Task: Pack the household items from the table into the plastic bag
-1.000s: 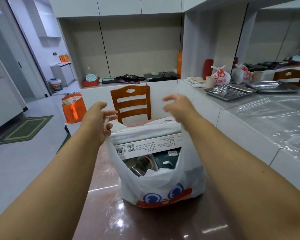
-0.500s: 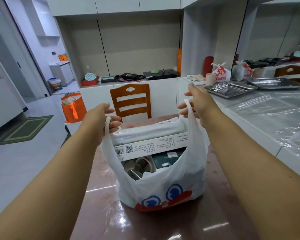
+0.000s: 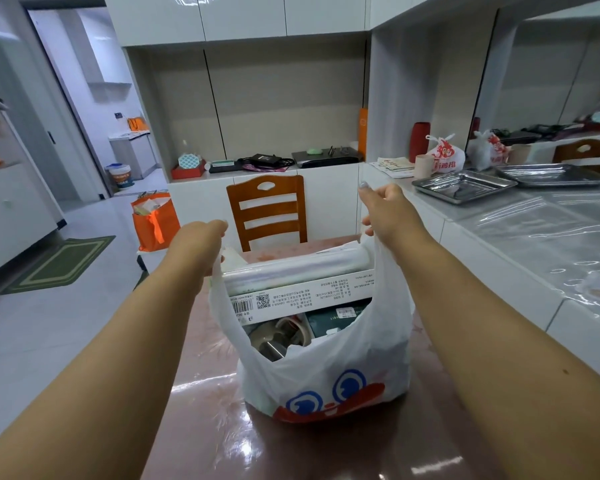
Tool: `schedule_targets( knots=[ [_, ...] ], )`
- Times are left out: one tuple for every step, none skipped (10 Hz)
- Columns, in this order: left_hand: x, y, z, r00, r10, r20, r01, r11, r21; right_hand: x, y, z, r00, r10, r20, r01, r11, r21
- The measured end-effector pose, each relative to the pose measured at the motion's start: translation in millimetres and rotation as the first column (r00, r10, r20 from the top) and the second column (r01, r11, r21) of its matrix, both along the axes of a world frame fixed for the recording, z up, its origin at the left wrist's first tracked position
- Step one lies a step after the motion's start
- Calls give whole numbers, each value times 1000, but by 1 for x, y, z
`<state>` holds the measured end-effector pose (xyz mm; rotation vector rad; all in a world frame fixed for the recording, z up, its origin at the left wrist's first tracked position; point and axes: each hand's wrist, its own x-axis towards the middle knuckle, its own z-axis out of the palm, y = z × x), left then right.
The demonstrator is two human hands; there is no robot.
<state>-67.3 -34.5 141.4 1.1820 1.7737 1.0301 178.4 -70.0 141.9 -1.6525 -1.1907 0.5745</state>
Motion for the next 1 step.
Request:
schedule_targets(
  knots=[
    [3,-2,-1,994,20,-108,-12,998,69,1,-6,-5,969,-103,226,102,995,14]
  ],
)
